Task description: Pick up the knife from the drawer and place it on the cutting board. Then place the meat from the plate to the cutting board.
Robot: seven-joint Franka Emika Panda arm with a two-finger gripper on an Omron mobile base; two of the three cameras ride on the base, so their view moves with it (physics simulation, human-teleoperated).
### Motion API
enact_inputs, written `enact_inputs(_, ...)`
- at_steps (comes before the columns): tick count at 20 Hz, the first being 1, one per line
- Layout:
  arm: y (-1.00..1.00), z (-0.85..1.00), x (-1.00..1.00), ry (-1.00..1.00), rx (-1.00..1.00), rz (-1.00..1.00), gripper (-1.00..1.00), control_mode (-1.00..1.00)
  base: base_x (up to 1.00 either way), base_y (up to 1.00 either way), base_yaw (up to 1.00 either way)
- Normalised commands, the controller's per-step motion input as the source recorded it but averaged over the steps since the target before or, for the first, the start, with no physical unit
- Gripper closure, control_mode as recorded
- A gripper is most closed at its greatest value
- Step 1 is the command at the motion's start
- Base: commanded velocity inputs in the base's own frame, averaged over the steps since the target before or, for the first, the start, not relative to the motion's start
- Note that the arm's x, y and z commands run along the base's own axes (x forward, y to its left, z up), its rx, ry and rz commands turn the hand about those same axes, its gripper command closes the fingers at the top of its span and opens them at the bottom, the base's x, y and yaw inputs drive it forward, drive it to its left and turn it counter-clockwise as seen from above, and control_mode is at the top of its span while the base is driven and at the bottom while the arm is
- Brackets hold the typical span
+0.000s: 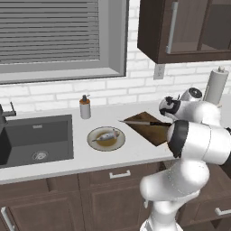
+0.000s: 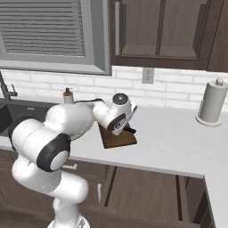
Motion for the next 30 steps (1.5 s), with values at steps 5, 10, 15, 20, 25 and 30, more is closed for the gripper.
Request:
enact_inputs(5,0.9,0.62,-0.66,-0.07,0.08,-0.21,-1.0,-1.0,0.0,0.0,0.0)
enact_inputs(10,1.0,0.41,-0.45,0.0,0.05,-0.14,-1.0,-1.0,0.0,0.0,0.0)
enact_inputs(15,1.0,0.29,-0.29,0.0,0.04,-0.08,-1.0,-1.0,0.0,0.0,0.0)
enact_inputs(20,1.0,0.15,-0.05,0.0,0.01,-0.01,-1.0,-1.0,0.0,0.0,0.0)
enact_inputs(25,0.81,0.01,0.0,0.0,0.0,0.0,-1.0,-1.0,0.0,0.0,0.0)
enact_inputs(30,0.4,-0.07,0.15,0.03,0.0,0.05,-1.0,-1.0,0.0,0.0,0.0)
